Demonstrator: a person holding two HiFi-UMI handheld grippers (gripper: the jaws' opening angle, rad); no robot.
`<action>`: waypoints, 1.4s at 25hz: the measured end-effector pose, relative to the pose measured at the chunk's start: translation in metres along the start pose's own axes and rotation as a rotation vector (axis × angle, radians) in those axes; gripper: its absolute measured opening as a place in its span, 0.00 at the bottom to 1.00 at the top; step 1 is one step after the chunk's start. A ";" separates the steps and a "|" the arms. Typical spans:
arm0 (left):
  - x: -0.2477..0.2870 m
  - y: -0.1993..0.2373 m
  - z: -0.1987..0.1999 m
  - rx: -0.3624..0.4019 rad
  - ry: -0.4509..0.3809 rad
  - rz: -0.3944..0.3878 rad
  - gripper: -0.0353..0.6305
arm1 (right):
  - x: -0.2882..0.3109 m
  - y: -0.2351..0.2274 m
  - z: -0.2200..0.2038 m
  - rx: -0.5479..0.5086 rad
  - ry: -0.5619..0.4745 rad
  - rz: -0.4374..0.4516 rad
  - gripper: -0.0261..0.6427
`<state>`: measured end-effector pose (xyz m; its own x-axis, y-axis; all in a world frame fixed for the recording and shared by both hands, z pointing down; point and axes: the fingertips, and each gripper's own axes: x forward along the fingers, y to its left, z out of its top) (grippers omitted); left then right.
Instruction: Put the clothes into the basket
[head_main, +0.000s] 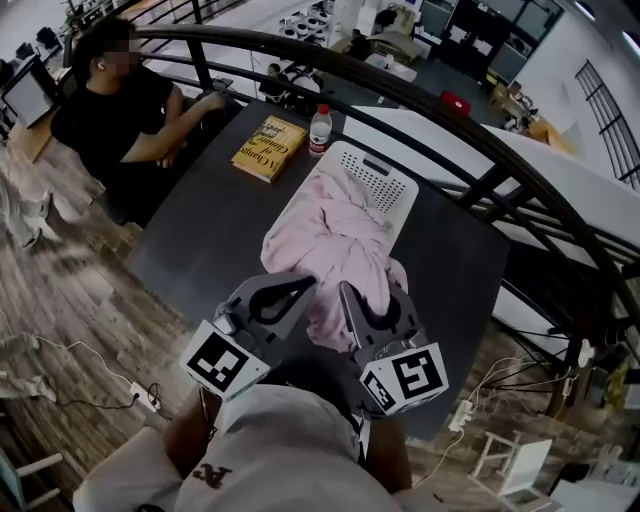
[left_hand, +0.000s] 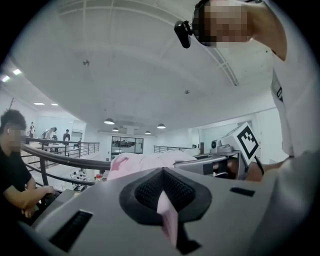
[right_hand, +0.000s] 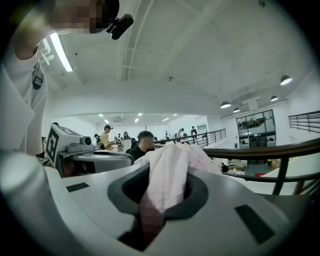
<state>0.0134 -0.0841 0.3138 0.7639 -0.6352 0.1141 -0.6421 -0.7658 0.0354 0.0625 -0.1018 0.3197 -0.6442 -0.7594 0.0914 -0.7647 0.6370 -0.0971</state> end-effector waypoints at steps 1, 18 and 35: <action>0.004 0.001 0.001 0.003 0.001 -0.019 0.04 | 0.001 -0.004 0.001 0.004 0.004 -0.022 0.15; 0.060 0.075 -0.039 -0.102 0.043 -0.229 0.04 | 0.073 -0.067 -0.048 0.052 0.177 -0.280 0.15; 0.086 0.106 -0.074 -0.173 0.102 -0.219 0.04 | 0.115 -0.110 -0.104 0.080 0.352 -0.317 0.15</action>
<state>0.0060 -0.2126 0.4010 0.8804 -0.4368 0.1845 -0.4712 -0.8495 0.2374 0.0712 -0.2457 0.4437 -0.3558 -0.8146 0.4580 -0.9297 0.3582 -0.0852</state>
